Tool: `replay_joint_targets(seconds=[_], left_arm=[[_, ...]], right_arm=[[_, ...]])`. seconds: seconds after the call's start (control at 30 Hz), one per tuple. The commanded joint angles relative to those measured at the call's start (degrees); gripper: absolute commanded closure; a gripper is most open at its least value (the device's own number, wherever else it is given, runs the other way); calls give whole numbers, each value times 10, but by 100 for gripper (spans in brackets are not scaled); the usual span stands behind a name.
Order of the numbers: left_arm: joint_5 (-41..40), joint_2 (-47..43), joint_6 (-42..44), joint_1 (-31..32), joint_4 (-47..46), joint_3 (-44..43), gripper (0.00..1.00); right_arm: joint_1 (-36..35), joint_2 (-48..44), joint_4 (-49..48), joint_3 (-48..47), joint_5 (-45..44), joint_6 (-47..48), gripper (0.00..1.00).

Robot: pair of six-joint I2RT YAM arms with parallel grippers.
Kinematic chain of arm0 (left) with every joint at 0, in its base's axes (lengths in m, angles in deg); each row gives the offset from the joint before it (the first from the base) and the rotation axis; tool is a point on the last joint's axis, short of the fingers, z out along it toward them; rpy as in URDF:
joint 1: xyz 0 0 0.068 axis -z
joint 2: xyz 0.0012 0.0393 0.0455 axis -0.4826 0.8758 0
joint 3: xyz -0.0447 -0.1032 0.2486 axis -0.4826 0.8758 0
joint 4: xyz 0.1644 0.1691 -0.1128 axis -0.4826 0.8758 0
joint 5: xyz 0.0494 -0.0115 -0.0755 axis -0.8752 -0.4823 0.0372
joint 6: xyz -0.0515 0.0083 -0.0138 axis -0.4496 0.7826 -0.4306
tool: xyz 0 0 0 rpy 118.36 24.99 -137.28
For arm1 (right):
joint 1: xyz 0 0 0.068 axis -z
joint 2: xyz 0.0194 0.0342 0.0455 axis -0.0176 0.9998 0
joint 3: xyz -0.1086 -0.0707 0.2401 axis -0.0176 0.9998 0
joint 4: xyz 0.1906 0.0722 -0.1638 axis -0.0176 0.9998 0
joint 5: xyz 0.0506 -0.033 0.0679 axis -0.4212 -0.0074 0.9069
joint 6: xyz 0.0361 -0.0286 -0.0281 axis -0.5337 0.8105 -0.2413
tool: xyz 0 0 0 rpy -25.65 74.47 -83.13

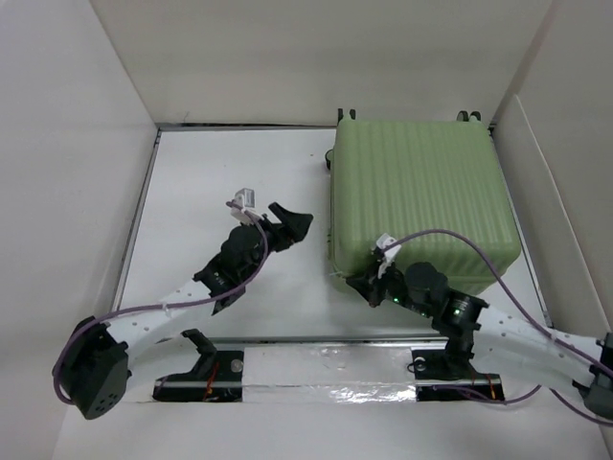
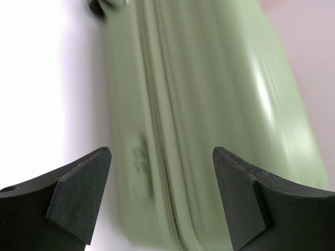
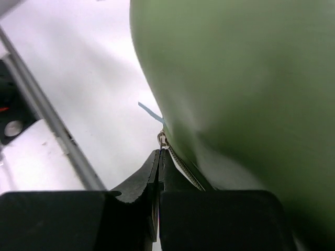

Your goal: Pack the luggage

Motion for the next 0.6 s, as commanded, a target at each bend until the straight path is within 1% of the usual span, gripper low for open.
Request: replay_joint_targets(seconds=[0.0, 0.03, 0.07, 0.1, 0.13, 0.17, 0.2, 0.23, 0.27, 0.3, 0.33, 0.37, 0.4, 0.43, 0.47, 0.5, 0.53, 0.57], left_arm=[[1, 39, 23, -51, -30, -73, 23], [7, 59, 25, -62, -35, -116, 20], [38, 107, 36, -83, -33, -143, 19], [47, 133, 41, -91, -24, -171, 18], [49, 161, 48, -99, -13, -232, 17], [62, 217, 54, -108, -12, -263, 16], [72, 246, 64, -127, -8, -294, 16], [83, 279, 64, -138, 12, -369, 15], [118, 348, 66, -149, 18, -410, 15], [141, 384, 71, -166, 35, -453, 14], [152, 422, 73, -172, 76, -548, 14], [173, 496, 77, -179, 95, -600, 13], [184, 530, 80, -186, 116, -646, 13], [199, 562, 81, -196, 137, -729, 12], [235, 624, 79, -201, 149, -772, 11], [250, 650, 75, -201, 163, -810, 11], [261, 674, 67, -208, 169, -871, 8], [282, 714, 62, -208, 166, -897, 4]], right_arm=[[31, -112, -4, 12, 23, -37, 100], [32, -133, 10, 16, 16, -47, 100], [37, -152, 39, 24, 7, -56, 100], [37, -171, 51, 28, 1, -68, 100], [37, -210, 65, 31, -5, -75, 100], [37, -227, 94, 32, 0, -81, 100], [37, -241, 103, 37, 13, -92, 100], [37, -261, 108, 39, 20, -97, 100], [37, -268, 123, 40, 24, -101, 100], [37, -274, 133, 40, 27, -105, 100], [37, -277, 143, 40, 23, -105, 100], [37, -281, 161, 39, 20, -105, 100], [37, -281, 169, 39, 16, -105, 100], [37, -282, 175, 36, 10, -105, 100], [37, -282, 186, 32, 8, -105, 100], [37, -282, 190, 31, 8, -104, 100], [37, -282, 200, 26, 1, -104, 100], [37, -278, 207, 24, -2, -107, 100]])
